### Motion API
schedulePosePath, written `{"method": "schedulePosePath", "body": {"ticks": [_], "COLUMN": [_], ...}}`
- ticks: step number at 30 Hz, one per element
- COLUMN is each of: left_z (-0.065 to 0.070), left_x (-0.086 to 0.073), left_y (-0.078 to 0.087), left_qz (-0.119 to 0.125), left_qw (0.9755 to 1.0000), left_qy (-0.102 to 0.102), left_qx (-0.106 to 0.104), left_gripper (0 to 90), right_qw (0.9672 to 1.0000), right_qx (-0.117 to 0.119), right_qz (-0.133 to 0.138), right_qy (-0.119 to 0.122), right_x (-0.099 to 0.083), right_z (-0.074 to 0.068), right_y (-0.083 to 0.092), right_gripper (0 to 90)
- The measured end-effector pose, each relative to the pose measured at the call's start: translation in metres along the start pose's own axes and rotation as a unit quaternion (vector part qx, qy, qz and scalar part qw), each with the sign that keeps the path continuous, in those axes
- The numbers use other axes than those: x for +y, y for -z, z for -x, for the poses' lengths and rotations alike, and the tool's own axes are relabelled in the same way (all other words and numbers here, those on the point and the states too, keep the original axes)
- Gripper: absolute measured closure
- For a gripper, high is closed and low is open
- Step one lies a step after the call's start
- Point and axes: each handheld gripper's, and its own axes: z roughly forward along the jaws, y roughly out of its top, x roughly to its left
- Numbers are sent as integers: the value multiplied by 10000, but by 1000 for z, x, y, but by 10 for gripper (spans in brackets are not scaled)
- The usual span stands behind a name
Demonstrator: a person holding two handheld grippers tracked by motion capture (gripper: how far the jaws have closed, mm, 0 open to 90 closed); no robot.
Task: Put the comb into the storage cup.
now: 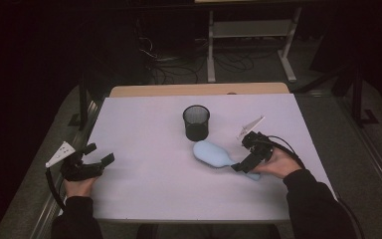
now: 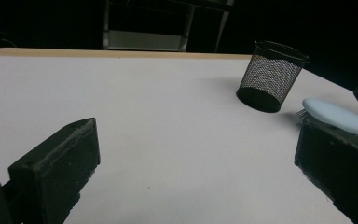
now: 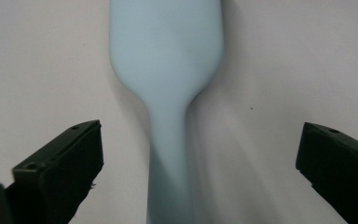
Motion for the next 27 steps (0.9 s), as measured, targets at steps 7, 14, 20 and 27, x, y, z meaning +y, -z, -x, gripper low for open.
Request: {"method": "schedulePosePath", "body": {"ticks": [7, 14, 20, 27], "left_z": [0, 0, 0, 0], "left_x": [0, 0, 0, 0], "left_y": [0, 0, 0, 0], "left_qz": [16, 7, -8, -9], "left_qw": [10000, 10000, 10000, 10000], "left_qy": [11, 8, -1, -5], "left_qx": [-5, -2, -4, 2], "left_gripper": [0, 0, 0, 0], "right_qw": [9998, 9995, 9993, 9991], "right_qx": [3, 78, 55, 33], "right_qz": [-137, -175, -244, -265], "right_qy": [165, 255, 290, 332], "right_x": [3, 5, 6, 7], "right_z": [-5, -8, -10, -12], "right_y": [-12, -20, -23, -25], "right_gripper": [49, 125, 165, 280]}}
